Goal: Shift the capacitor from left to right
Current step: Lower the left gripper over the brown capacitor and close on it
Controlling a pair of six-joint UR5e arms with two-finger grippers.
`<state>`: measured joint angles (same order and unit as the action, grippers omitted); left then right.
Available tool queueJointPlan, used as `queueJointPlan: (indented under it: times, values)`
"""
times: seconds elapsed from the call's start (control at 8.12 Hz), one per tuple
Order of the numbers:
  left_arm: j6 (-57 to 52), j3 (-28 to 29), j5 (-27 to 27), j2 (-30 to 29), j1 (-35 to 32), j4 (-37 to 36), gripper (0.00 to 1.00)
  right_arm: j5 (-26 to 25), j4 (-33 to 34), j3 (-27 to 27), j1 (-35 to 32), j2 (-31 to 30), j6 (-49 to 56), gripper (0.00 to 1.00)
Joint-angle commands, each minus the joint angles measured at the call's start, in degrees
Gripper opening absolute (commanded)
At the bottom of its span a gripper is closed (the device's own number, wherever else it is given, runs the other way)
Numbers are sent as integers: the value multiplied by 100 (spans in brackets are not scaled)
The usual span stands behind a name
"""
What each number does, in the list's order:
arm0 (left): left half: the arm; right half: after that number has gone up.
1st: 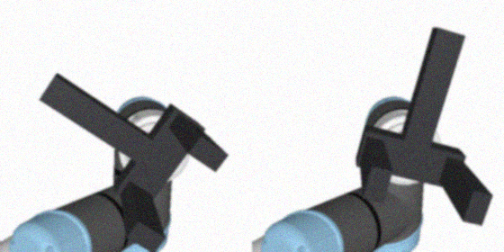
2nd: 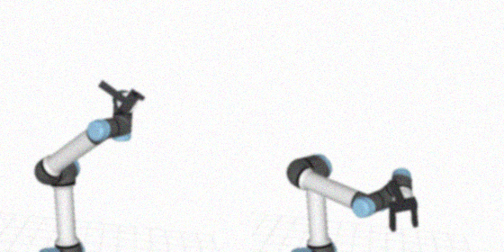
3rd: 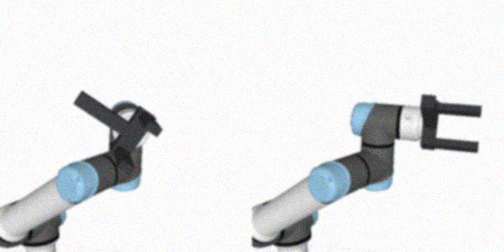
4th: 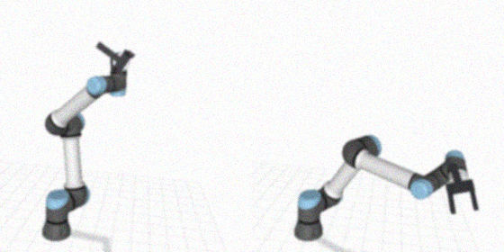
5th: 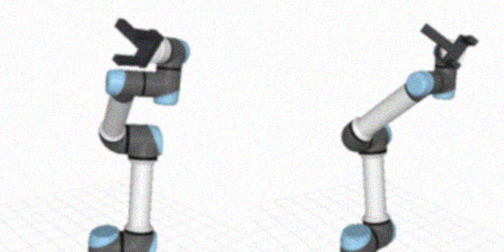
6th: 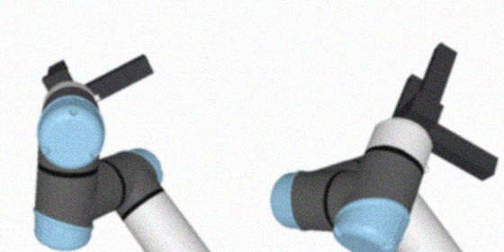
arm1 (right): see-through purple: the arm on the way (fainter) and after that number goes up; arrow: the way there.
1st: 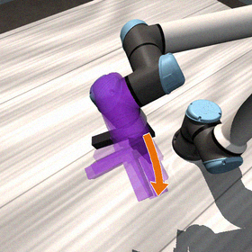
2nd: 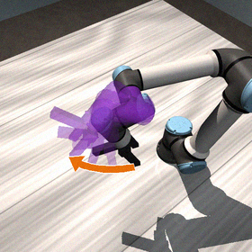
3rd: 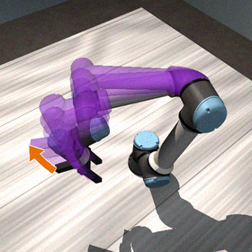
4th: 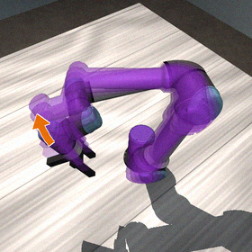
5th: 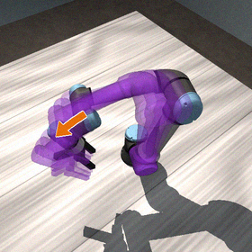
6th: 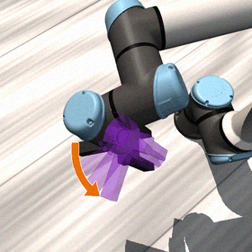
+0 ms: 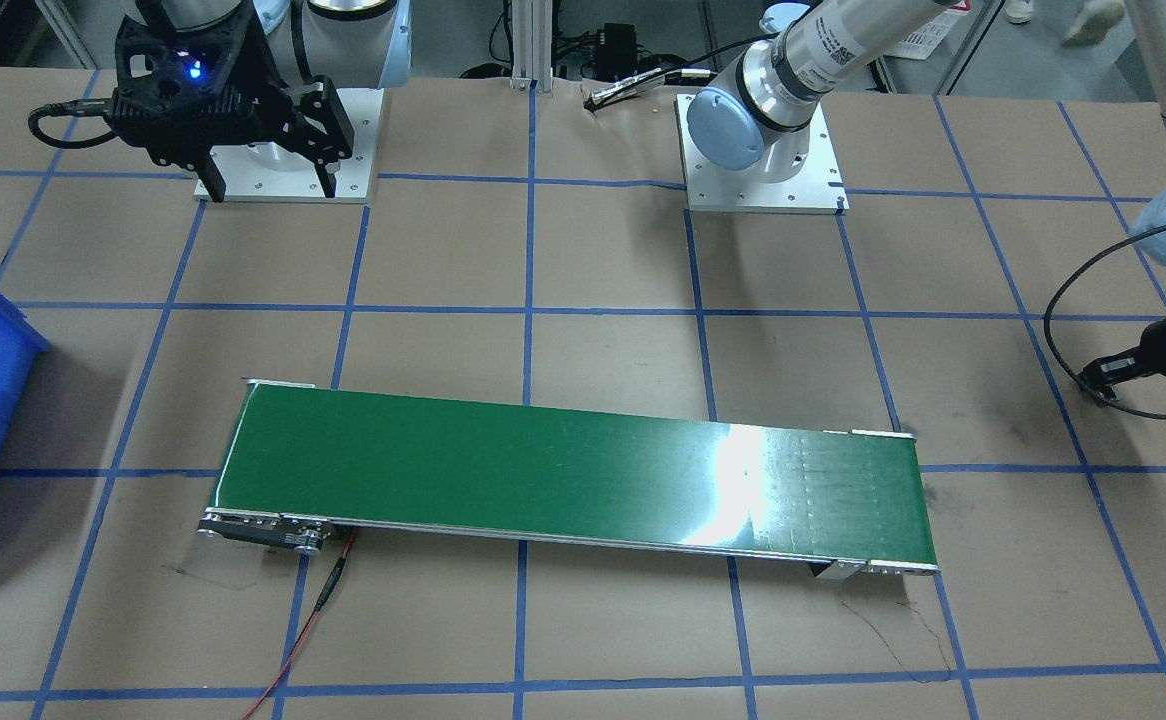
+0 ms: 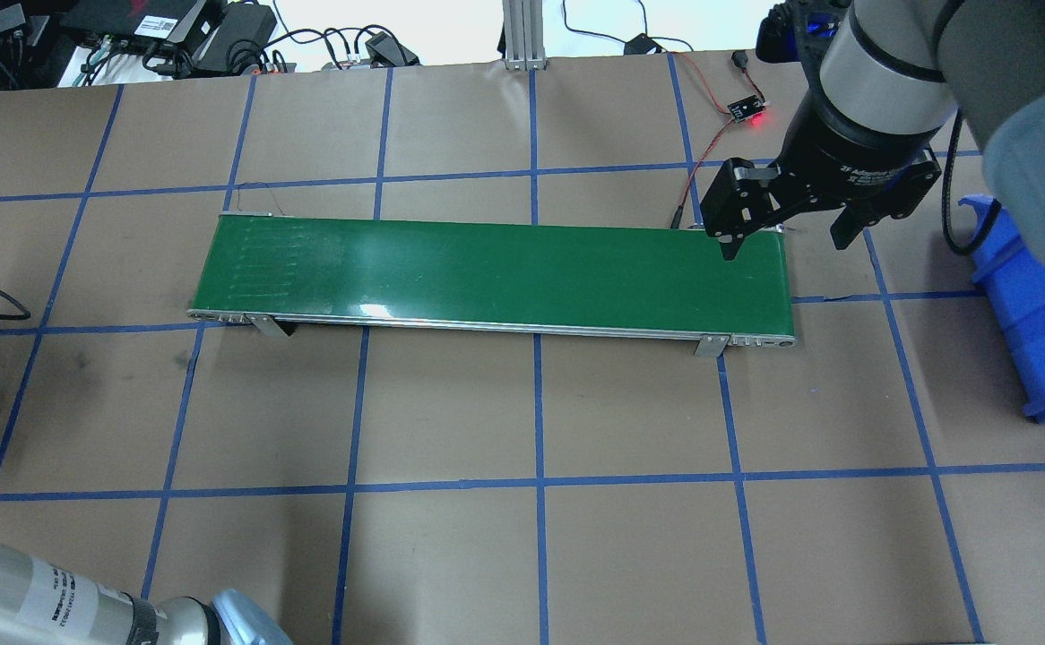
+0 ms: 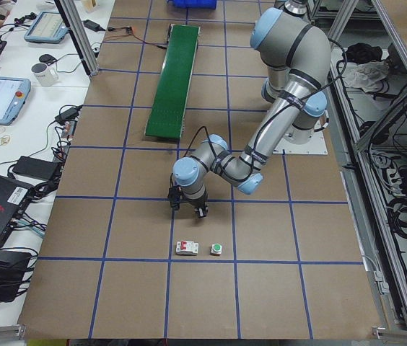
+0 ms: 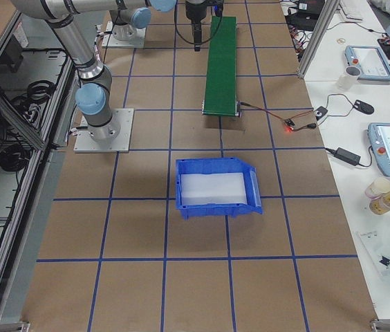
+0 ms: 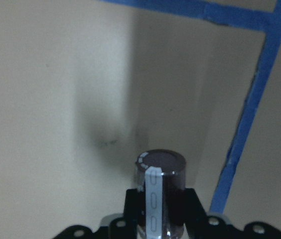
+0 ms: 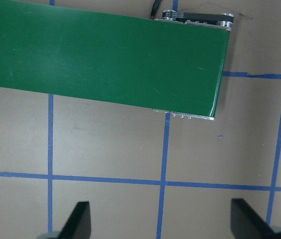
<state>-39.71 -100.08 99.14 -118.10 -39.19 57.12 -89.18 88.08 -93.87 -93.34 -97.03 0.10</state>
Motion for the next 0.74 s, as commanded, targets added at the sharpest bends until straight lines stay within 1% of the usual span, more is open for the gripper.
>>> queueJointPlan:
  times: [0.0, 0.25, 0.37, 0.62]
  values:
    - [-36, 41, -61, 784, -271, 96, 0, -2, -1, 0, 0, 0, -2, 100]
    - [-142, 50, -393, 1515, -1086, 159, 0, 24, -1, 0, 0, 0, -2, 100]
    - [-299, 59, -856, 1709, -1439, 150, 0, 24, -1, 0, 0, 0, -2, 100]
    - [-256, 68, -966, 1773, -2028, 150, 0, 15, -1, 0, 0, 0, -2, 100]
